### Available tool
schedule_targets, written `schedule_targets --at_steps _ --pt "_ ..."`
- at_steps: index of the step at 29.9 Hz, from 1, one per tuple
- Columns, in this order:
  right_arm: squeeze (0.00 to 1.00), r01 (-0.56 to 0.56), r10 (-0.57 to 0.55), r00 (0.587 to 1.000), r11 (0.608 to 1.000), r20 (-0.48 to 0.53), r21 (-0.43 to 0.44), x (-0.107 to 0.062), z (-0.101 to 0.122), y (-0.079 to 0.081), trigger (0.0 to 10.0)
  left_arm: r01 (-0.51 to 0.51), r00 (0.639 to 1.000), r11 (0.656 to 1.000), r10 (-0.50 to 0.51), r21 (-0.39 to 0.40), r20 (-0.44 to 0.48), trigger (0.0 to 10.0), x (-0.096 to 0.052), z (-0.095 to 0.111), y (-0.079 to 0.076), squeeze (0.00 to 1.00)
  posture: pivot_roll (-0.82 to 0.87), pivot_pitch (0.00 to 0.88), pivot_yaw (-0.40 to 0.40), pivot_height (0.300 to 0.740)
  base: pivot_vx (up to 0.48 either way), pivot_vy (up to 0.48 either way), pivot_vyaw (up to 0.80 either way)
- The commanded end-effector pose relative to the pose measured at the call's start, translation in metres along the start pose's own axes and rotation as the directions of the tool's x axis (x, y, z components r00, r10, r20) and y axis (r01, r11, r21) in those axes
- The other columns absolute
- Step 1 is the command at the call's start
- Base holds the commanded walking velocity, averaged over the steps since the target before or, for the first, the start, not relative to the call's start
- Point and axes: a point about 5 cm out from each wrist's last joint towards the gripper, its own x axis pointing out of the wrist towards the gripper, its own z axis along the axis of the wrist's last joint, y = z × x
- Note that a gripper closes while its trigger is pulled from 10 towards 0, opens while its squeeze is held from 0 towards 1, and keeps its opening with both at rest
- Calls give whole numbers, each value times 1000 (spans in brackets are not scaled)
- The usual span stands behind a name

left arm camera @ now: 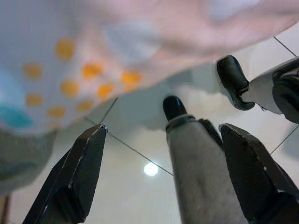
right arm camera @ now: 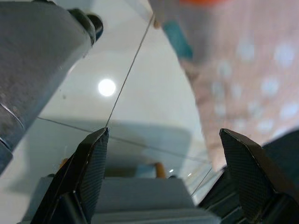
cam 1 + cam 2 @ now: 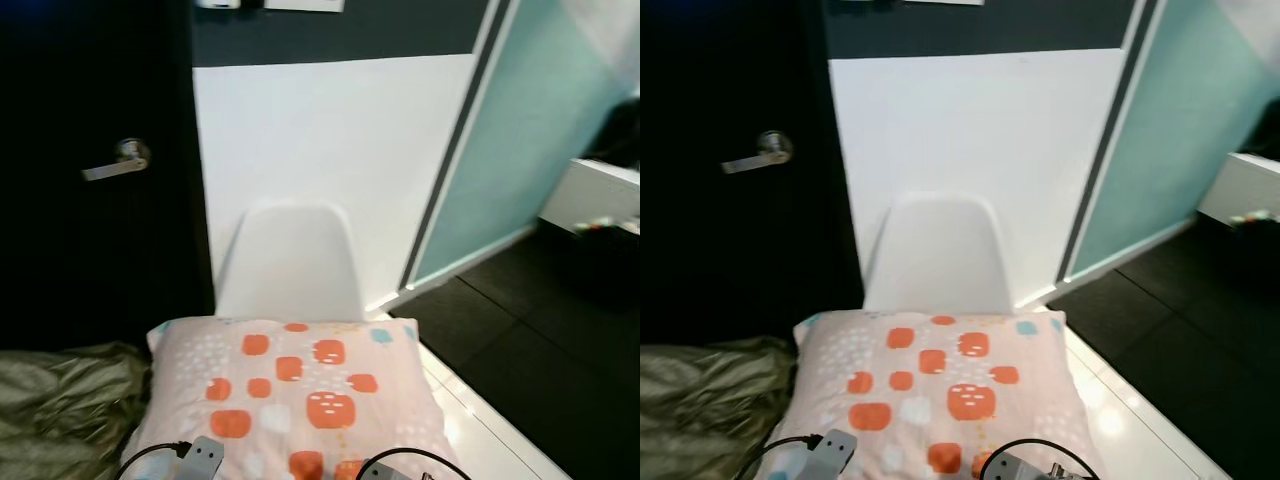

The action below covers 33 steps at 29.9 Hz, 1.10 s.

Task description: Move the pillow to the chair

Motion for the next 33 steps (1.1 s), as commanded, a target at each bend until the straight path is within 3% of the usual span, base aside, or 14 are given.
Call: schedule_targets --at_steps 1,14,33 --pt "0 15 -15 1000 1000 -3 4 -1 -1 -4 10000 7 1000 1000 -7 -16 10 10000 1 0 -5 0 -110 0 -100 723 0 0 -494" --pt "0 31 -31 999 1000 -8 -7 -1 -2 -3 10000 10 1000 998 -9 -62 18 10000 1 -1 -6 0 -101 0 -104 723 0 0 -498" --pt "0 23 -23 1000 1000 -7 -3 0 0 -1 10000 5 1000 999 -4 -38 29 10000 0 -1 -3 0 -87 0 -95 723 0 0 -501"
